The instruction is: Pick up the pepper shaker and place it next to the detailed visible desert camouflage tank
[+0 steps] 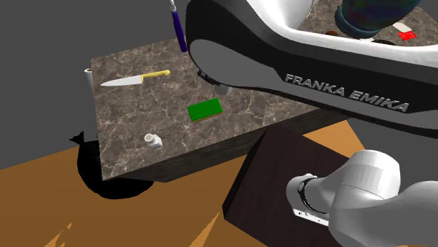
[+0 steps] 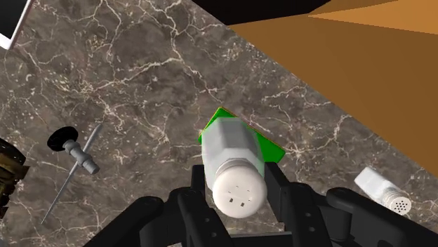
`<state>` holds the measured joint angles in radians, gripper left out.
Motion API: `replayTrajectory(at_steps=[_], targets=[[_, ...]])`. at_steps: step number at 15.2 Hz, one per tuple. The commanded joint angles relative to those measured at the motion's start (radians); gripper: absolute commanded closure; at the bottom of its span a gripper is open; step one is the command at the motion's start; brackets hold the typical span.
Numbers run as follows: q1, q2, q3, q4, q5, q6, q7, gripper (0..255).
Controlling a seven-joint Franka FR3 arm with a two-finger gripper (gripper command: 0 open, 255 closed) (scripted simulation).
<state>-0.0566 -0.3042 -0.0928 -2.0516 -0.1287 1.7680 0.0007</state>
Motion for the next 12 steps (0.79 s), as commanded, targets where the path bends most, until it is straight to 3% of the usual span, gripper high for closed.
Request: replayTrajectory(at_steps=[1,12], targets=[[-0.020,-0.018,-0.032,-0.013,-0.011,0.001,-0.050,255],[-0.119,-0.009,-0.218,0.004,-0.057,0.028,-0.317,255]])
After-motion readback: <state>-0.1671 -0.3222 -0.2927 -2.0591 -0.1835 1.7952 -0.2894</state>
